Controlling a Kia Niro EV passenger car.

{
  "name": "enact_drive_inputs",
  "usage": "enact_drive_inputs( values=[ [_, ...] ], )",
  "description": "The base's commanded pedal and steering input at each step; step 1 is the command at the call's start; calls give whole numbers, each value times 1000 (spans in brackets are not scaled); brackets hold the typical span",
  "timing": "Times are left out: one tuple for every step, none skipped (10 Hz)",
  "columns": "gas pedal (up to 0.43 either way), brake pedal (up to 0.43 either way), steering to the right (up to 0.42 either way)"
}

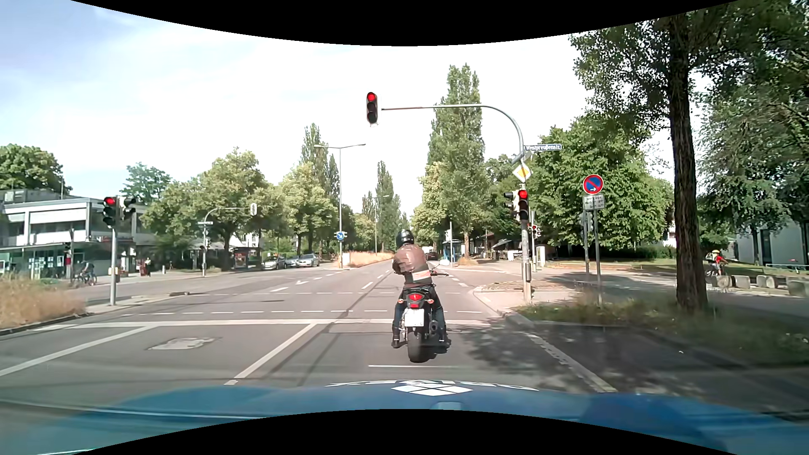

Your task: Follow the waypoints while adhering to traffic rules and regulations

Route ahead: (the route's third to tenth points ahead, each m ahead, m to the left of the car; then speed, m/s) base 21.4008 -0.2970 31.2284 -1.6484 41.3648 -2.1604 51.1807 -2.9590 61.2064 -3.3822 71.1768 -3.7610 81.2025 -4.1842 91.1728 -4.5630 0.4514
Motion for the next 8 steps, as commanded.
enact_drive_inputs(
  values=[
    [0,152,-1],
    [0,152,-1],
    [0,152,-1],
    [0,159,-1],
    [0,159,-1],
    [0,159,-1],
    [0,165,-1],
    [0,165,-1]
  ],
)
